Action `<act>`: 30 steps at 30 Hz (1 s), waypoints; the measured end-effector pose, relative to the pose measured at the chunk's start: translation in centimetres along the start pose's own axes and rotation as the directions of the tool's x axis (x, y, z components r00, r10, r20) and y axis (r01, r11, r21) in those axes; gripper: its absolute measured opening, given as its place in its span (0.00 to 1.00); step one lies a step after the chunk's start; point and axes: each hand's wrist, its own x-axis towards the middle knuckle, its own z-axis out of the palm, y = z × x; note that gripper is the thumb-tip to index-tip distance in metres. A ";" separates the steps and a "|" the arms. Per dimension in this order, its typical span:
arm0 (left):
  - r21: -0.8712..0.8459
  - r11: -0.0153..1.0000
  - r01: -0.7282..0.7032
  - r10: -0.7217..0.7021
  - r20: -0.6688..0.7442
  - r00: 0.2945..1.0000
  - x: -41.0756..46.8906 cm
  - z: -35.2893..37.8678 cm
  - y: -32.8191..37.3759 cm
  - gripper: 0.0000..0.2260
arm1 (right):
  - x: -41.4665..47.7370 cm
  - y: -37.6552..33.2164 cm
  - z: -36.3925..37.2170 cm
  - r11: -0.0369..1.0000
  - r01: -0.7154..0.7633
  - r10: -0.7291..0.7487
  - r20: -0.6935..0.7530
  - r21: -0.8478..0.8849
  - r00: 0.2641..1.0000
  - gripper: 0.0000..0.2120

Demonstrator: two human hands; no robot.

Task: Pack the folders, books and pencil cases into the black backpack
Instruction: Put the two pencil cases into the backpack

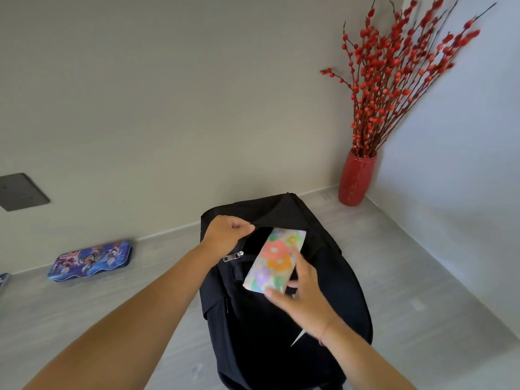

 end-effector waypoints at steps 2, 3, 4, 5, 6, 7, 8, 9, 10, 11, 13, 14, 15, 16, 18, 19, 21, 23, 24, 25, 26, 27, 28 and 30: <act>0.005 1.000 -0.005 0.005 0.016 1.000 -0.1 0.1 -0.1 0.09 | -1.1 1.1 0.2 0.837 0.199 -0.202 0.050 -0.510 0.978 0.45; 0.006 1.000 -0.009 0.009 0.021 1.000 -0.1 0.1 -0.1 0.09 | -0.8 1.2 0.2 0.695 0.253 -0.300 0.049 -0.672 0.953 0.42; 0.009 1.000 -0.010 0.010 0.023 1.000 -0.2 0.1 -0.1 0.10 | -0.1 0.9 0.1 0.592 0.268 -0.380 0.030 -0.760 0.924 0.37; 0.015 1.000 -0.009 0.009 0.024 1.000 -0.2 0.0 0.0 0.10 | 0.8 0.6 -0.1 0.545 0.257 -0.424 0.003 -0.798 0.906 0.30; 0.022 1.000 -0.009 0.008 0.027 1.000 -0.2 0.0 0.0 0.10 | 1.7 0.2 -0.3 0.534 0.232 -0.429 -0.025 -0.813 0.903 0.24; 0.034 0.999 -0.010 0.009 0.033 0.999 -0.1 0.0 -0.1 0.09 | 2.6 -0.2 -0.4 0.540 0.206 -0.415 -0.045 -0.816 0.908 0.20; 0.051 0.999 -0.014 0.012 0.042 0.999 -0.1 0.0 -0.1 0.09 | 3.5 -0.6 -0.4 0.545 0.185 -0.402 -0.062 -0.818 0.914 0.18; 0.075 0.997 -0.021 0.017 0.053 0.998 -0.1 0.1 0.0 0.08 | 4.4 -1.0 -0.4 0.552 0.170 -0.400 -0.081 -0.816 0.913 0.17; 0.098 0.995 -0.030 0.024 0.062 0.998 0.0 0.2 0.0 0.08 | 5.3 -1.5 -0.2 0.558 0.159 -0.407 -0.102 -0.814 0.908 0.17; 0.121 0.992 -0.041 0.033 0.064 0.997 0.1 0.2 0.1 0.08 | 6.3 -2.1 0.1 0.554 0.151 -0.420 -0.118 -0.819 0.900 0.17; 0.164 0.985 -0.054 0.048 0.040 0.998 0.4 0.1 0.2 0.09 | 7.9 -3.0 1.0 0.512 0.148 -0.432 -0.105 -0.846 0.896 0.17; 0.186 0.981 -0.058 0.055 0.020 0.998 0.5 -0.1 0.2 0.10 | 8.5 -3.2 1.5 0.485 0.151 -0.431 -0.085 -0.862 0.898 0.19; 0.209 0.976 -0.064 0.065 0.001 0.998 0.6 -0.3 0.1 0.10 | 9.0 -3.2 1.9 0.457 0.157 -0.423 -0.059 -0.875 0.904 0.20; 0.233 0.970 -0.073 0.078 -0.013 0.997 0.6 -0.4 -0.1 0.10 | 9.5 -3.1 2.1 0.430 0.164 -0.414 -0.033 -0.888 0.910 0.22; 0.275 0.956 -0.106 0.120 -0.033 0.992 0.5 -0.5 -0.4 0.09 | 10.0 -2.9 2.1 0.356 0.180 -0.416 0.018 -0.917 0.909 0.26; 0.290 0.948 -0.132 0.149 -0.039 0.988 0.4 -0.5 -0.4 0.08 | 10.1 -3.0 2.1 0.300 0.187 -0.432 0.041 -0.935 0.901 0.27; 0.307 0.936 -0.175 0.197 -0.043 0.979 0.2 -0.5 -0.4 0.07 | 10.0 -3.3 2.0 0.206 0.176 -0.459 0.065 -0.963 0.886 0.28; 0.326 0.923 -0.202 0.228 -0.045 0.973 0.2 -0.7 -0.4 0.07 | 10.0 -3.6 2.0 0.160 0.169 -0.508 0.065 -0.973 0.859 0.26; 0.339 0.917 -0.212 0.240 -0.041 0.970 0.3 -0.9 -0.4 0.07 | 10.2 -3.6 2.1 0.141 0.164 -0.529 0.066 -0.976 0.846 0.25; 0.350 0.911 -0.219 0.247 -0.036 0.968 0.4 -1.1 -0.4 0.07 | 10.3 -3.5 2.3 0.134 0.157 -0.538 0.061 -0.978 0.841 0.25; 0.358 0.907 -0.222 0.248 -0.029 0.968 0.5 -1.3 -0.5 0.07 | 10.3 -3.6 2.4 0.134 0.149 -0.535 0.055 -0.980 0.843 0.25; 0.367 0.903 -0.224 0.248 -0.020 0.969 0.5 -1.4 -0.6 0.07 | 10.4 -3.5 2.5 0.139 0.142 -0.527 0.048 -0.980 0.848 0.25; 0.376 0.899 -0.226 0.249 -0.012 0.969 0.6 -1.5 -0.8 0.07 | 10.5 -3.4 2.6 0.142 0.140 -0.527 0.046 -0.980 0.849 0.26; 0.387 0.892 -0.231 0.254 -0.008 0.967 0.5 -1.6 -1.0 0.06 | 10.6 -3.2 2.6 0.131 0.148 -0.523 0.058 -0.980 0.850 0.26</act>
